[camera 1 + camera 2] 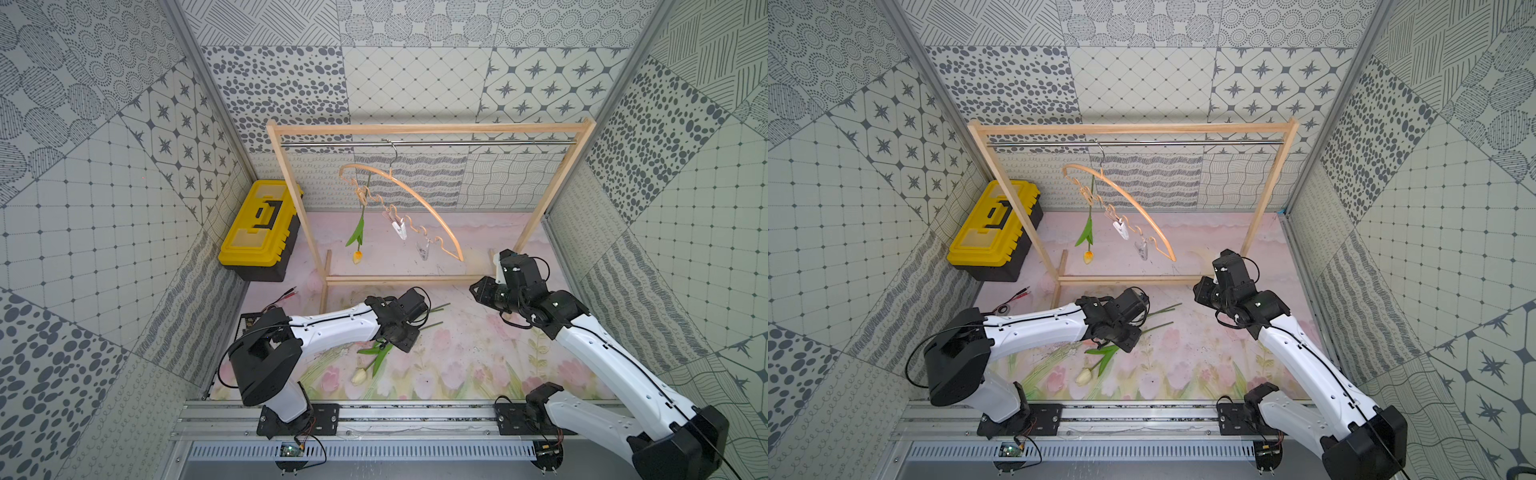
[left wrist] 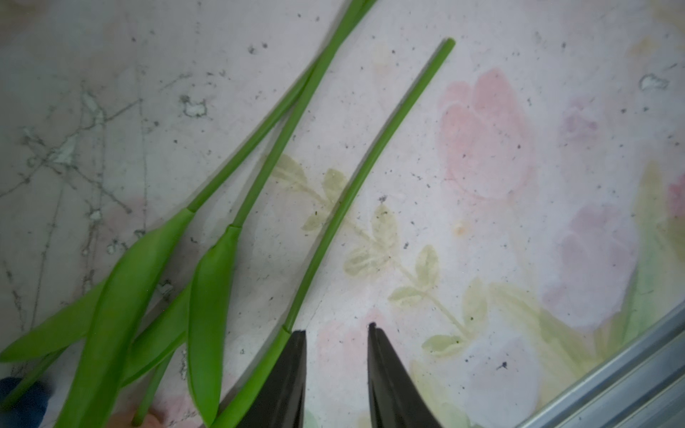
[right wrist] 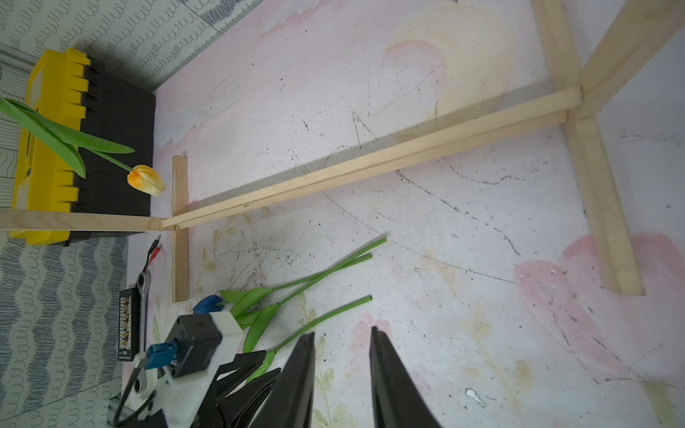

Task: Dry the flowers on a clothes hanger
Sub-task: Pick up the flower at the center of the board.

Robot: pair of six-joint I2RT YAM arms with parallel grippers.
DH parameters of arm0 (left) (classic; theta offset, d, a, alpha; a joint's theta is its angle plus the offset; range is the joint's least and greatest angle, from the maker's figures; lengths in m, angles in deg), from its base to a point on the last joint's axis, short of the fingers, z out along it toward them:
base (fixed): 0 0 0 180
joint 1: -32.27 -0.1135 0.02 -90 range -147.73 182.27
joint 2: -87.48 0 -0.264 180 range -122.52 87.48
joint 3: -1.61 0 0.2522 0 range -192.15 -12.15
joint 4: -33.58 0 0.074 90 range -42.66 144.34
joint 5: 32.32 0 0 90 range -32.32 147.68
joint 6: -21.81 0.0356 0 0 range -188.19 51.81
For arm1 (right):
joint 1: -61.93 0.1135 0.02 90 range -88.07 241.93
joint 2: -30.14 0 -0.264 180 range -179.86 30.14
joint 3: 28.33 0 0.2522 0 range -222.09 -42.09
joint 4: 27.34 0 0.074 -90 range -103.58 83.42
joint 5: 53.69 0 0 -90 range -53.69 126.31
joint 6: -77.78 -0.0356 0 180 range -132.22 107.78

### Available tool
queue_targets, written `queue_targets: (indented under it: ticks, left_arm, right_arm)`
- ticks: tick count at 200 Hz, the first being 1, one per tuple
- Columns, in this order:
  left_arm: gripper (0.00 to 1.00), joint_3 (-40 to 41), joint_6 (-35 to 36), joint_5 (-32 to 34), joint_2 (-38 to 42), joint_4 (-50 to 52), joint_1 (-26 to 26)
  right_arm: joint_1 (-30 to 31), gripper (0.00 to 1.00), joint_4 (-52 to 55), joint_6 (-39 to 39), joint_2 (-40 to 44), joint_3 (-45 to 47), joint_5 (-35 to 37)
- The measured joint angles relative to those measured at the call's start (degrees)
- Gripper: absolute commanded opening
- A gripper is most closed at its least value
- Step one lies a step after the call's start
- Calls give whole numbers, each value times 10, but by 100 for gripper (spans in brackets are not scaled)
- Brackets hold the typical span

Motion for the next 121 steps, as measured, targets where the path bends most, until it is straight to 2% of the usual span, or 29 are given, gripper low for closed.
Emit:
queue_targets:
  ticks: [41, 121]
  left_arm:
    - [45, -17, 16, -9, -46, 4, 3]
    - [44, -45, 38, 9, -88, 2, -8]
  right_arm:
    - [-4, 31, 2, -1, 9, 6, -2]
    - [-5, 30, 0, -2, 21, 17, -15]
